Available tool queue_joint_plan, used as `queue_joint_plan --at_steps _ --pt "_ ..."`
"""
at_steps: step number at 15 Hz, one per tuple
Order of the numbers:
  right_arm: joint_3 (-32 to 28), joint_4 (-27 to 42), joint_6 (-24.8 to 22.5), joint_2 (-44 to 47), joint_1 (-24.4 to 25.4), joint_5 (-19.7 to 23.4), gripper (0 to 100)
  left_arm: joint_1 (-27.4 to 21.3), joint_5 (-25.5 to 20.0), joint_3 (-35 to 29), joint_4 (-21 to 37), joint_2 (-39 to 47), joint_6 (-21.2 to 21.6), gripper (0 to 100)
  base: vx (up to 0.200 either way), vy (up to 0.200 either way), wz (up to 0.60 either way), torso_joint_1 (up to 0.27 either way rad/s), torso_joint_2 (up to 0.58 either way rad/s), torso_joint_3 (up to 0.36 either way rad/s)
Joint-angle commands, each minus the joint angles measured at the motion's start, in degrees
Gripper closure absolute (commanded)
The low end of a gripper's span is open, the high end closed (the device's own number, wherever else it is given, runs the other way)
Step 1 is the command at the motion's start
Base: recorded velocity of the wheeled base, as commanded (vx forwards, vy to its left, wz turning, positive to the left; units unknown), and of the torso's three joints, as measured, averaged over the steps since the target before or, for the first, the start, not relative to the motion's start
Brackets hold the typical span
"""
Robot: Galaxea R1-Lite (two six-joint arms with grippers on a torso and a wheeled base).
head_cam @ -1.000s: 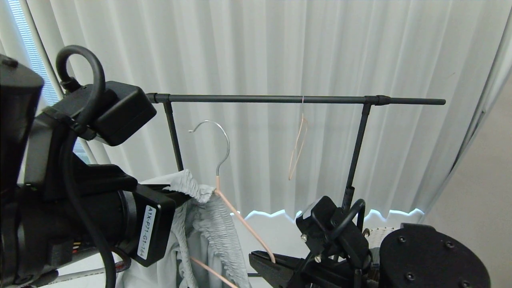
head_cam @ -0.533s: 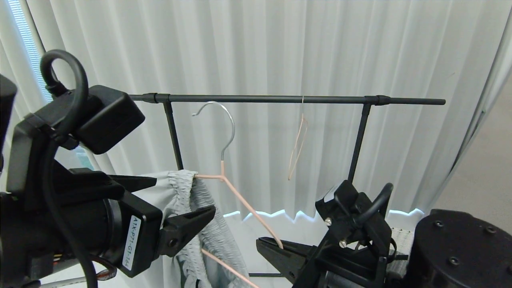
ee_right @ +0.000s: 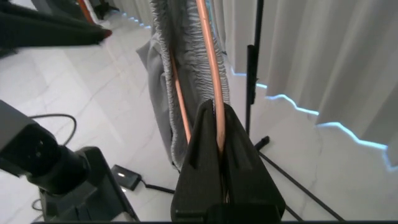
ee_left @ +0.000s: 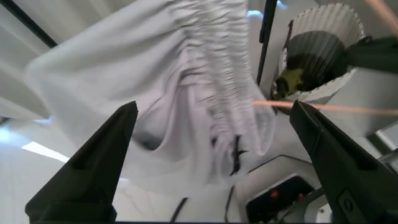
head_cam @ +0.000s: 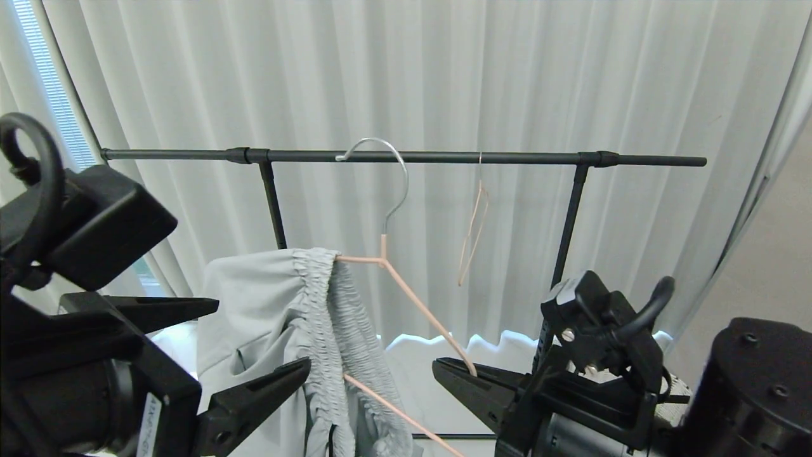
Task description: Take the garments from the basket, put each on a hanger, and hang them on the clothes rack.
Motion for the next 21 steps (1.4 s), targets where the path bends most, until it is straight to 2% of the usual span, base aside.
queue_joint_plan --at_steps 1,3,4,7,9,10,11,14,16,18,21 --pt "4.86 -0.16 -1.09 -5.3 -0.56 0.1 100 1.4 -0.23 3.59 -1.9 -5.11 4.57 0 0.0 0.0 0.0 0.0 0.0 0.0" --pt "8.72 -0.16 -3.28 -8.99 -0.56 0.45 100 3.95 -1.81 6.84 -7.44 -6.16 8.88 0 0.0 0.0 0.0 0.0 0.0 0.0" --pt "10.83 -0.16 -3.81 -10.14 -0.47 0.45 100 5.09 -4.54 8.77 -10.25 -6.43 10.64 0 0.0 0.0 0.0 0.0 0.0 0.0" --pt "16.02 -0.16 -5.57 -14.44 1.46 0.45 100 10.9 -18.16 13.61 -15.44 -6.43 22.24 0 0.0 0.0 0.0 0.0 0.0 0.0" --pt "18.83 -0.16 -7.85 -17.26 1.55 2.03 100 15.2 -25.28 14.75 -16.93 -5.2 31.12 0 0.0 0.0 0.0 0.0 0.0 0.0" --pt "18.83 -0.16 -7.85 -17.26 1.55 2.03 100 15.2 -25.28 14.75 -16.93 -5.2 31.12 0 0.0 0.0 0.0 0.0 0.0 0.0" --pt "20.5 -0.16 -10.32 -18.93 1.81 5.11 100 15.99 -32.14 15.19 -16.93 -3.97 35.33 0 0.0 0.0 0.0 0.0 0.0 0.0" --pt "21.11 -0.16 -11.46 -18.13 3.13 5.55 100 13.97 -37.23 16.16 -17.02 -2.21 35.51 0 0.0 0.0 0.0 0.0 0.0 0.0" --pt "21.73 -0.16 -11.37 -17.52 6.03 5.46 100 11.16 -37.94 17.83 -17.02 -1.77 35.42 0 0.0 0.0 0.0 0.0 0.0 0.0" --pt "21.64 -0.16 -11.46 -17.08 6.82 5.46 100 8.35 -37.94 19.23 -17.02 -1.68 34.98 0 0.0 0.0 0.0 0.0 0.0 0.0" --pt "21.47 -0.16 -11.46 -16.73 8.14 5.46 100 8.17 -38.82 19.41 -17.19 -0.98 34.63 0 0.0 0.0 0.0 0.0 0.0 0.0"
